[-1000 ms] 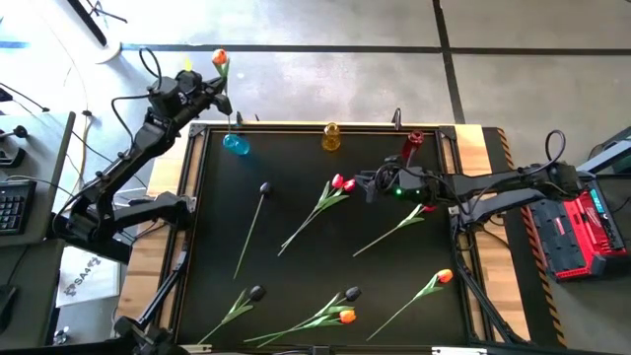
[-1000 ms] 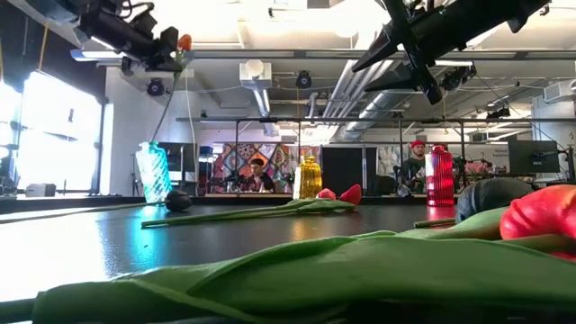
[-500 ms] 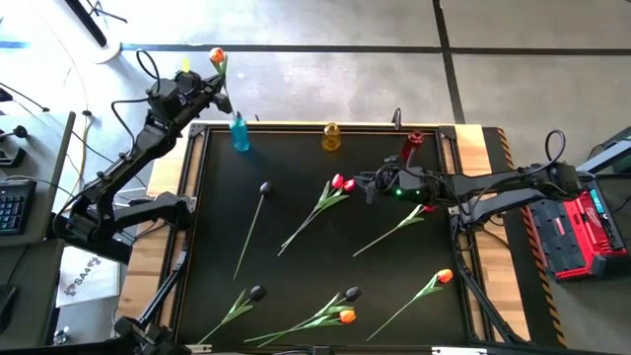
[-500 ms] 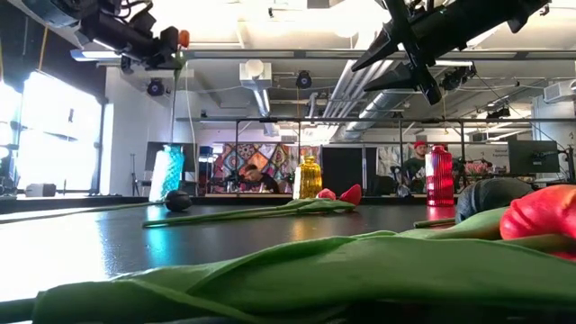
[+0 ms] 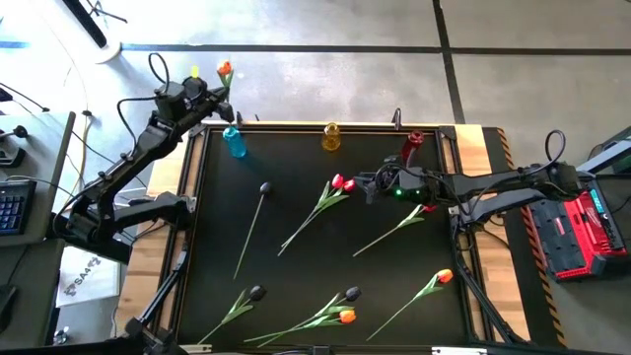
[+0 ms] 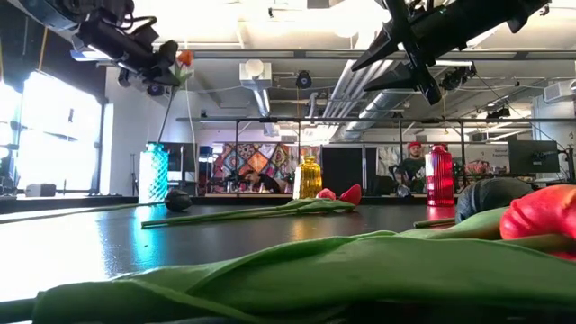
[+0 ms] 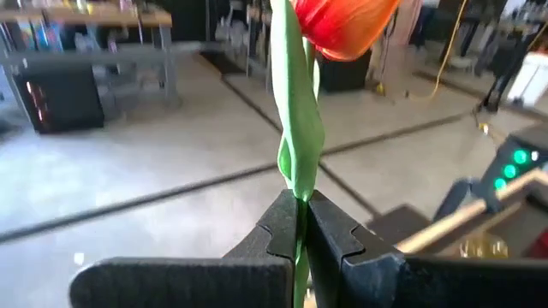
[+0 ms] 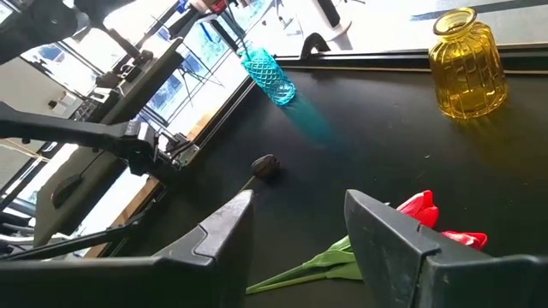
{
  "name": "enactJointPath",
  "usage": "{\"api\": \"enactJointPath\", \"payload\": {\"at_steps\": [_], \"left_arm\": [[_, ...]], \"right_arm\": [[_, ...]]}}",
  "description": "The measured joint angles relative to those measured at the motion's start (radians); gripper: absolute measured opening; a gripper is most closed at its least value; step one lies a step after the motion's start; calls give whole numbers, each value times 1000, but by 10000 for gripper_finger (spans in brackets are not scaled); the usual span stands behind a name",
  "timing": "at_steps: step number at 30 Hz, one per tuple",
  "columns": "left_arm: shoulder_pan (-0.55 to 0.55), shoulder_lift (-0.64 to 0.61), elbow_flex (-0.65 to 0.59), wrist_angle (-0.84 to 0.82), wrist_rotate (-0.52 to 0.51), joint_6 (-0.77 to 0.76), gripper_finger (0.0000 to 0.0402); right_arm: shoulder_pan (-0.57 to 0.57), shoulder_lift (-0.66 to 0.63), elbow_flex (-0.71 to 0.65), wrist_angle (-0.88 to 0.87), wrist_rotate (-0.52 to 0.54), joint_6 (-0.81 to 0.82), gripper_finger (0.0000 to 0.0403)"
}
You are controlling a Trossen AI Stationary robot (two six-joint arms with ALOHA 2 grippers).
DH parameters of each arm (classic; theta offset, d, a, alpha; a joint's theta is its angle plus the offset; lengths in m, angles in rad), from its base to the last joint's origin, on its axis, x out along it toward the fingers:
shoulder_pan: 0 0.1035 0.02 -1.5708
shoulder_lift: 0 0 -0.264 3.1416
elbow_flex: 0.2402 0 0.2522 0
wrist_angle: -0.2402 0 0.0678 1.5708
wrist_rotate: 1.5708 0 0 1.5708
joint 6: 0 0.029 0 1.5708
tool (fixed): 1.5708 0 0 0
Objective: Sort flowers into vase by color
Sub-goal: Put the top left orange flower into the blue vase
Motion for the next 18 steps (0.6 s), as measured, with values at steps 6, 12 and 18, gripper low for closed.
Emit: {"api": "enactJointPath", "payload": {"at_steps": [6, 12, 18], "left_arm": [[0, -3, -9, -33, -5, -23, 3], [0, -7, -9, -110, -9, -54, 55], [0, -43, 16, -226, -10, -90, 141]], "right_arm": [[2, 0, 0, 0, -15, -4, 171], [2, 0, 0, 0, -34, -12, 172], [2, 0, 0, 0, -35, 0, 178]]}}
